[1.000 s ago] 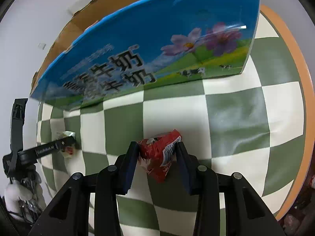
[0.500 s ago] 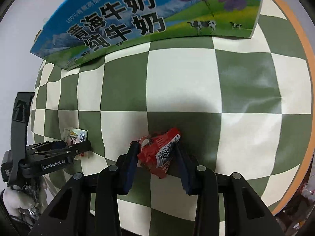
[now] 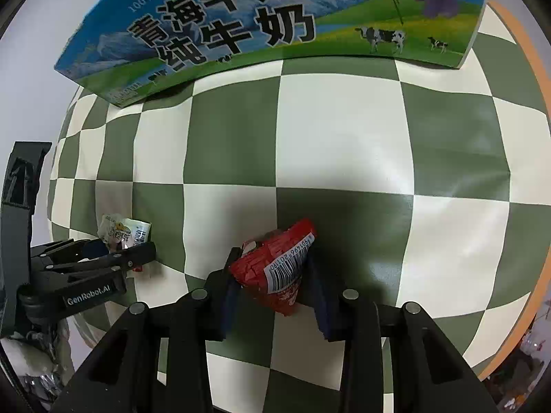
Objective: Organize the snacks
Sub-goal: 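Carry both small packets into the cardboard box and open both tools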
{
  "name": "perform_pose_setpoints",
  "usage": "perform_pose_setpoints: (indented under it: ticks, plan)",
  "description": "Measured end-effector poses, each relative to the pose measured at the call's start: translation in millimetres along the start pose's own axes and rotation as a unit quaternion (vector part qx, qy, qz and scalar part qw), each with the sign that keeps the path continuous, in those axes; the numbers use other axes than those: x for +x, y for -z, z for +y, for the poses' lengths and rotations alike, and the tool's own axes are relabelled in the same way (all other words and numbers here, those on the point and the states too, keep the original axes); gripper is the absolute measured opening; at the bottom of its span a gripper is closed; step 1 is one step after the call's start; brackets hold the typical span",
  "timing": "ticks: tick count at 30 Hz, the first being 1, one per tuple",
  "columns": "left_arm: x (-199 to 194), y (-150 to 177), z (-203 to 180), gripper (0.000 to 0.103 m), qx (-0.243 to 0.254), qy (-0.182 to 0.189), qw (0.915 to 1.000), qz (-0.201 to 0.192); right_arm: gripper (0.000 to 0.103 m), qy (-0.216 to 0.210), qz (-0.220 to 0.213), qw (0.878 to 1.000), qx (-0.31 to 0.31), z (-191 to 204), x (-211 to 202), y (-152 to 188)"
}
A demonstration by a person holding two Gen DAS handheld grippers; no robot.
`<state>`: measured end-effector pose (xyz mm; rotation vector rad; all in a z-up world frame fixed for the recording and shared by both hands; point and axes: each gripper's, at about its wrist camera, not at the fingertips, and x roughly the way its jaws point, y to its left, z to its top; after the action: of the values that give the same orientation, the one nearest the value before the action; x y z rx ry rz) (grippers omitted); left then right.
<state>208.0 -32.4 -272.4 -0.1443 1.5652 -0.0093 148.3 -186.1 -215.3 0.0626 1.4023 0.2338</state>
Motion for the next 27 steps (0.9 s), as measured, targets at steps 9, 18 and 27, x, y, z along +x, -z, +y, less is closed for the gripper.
perform_pose_setpoints:
  ticks: [9,18,27]
  plan:
    - [-79.0,-5.9,-27.0,0.049,0.018,0.055,0.9961,-0.067,0.038,-0.038,-0.027,0.999,0.007,1.2,-39.1,-0.2]
    - [-205.2,-66.5,-61.3,0.049,0.05,0.087,0.9813,-0.164,0.038,-0.073,-0.14,0.987,0.015,-14.1,-153.0,-56.6]
    - [-191.5,-160.0,-52.6,0.051,0.032,0.05,0.9897,-0.13,0.038,-0.036,-0.159,0.986,0.018,-30.5,-172.0,-154.7]
